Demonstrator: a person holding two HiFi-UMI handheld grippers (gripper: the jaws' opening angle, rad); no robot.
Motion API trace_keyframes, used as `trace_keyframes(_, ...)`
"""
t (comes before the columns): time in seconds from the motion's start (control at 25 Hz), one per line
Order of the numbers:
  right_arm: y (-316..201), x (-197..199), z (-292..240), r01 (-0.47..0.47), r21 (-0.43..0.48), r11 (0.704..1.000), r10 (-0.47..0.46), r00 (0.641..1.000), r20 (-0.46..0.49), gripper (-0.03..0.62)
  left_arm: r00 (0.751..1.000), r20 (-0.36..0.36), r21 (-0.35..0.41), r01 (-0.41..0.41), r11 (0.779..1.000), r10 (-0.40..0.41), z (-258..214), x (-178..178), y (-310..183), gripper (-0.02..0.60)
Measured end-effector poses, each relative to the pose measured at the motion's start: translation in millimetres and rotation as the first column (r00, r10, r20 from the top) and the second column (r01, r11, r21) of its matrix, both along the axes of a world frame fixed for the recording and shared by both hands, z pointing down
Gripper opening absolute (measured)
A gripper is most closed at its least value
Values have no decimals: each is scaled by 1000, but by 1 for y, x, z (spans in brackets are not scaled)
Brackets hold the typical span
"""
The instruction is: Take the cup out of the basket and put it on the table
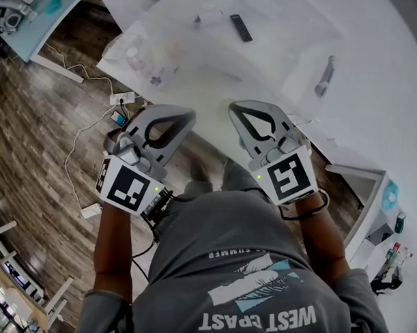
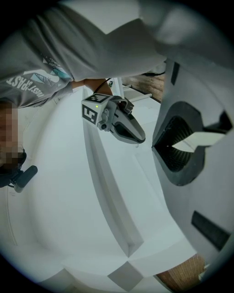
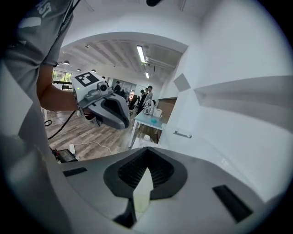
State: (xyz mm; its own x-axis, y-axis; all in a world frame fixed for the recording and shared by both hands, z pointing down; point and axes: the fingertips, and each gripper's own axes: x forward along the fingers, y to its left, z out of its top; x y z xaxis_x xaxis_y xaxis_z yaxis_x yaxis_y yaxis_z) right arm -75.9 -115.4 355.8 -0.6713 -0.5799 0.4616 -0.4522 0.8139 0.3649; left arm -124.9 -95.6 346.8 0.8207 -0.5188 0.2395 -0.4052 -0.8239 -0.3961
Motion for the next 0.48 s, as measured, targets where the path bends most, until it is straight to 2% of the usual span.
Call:
trace_keyframes(0.24, 7, 5, -25, -20, 42, 999, 18, 999, 37, 11, 1000, -4, 10, -10, 1000, 10, -3, 1, 1, 8)
trace_keyframes(0.48, 11, 8, -31, -29, 47, 998, 28, 999, 31, 11, 1000, -4, 12, -14, 1000, 14, -5, 0, 3, 8)
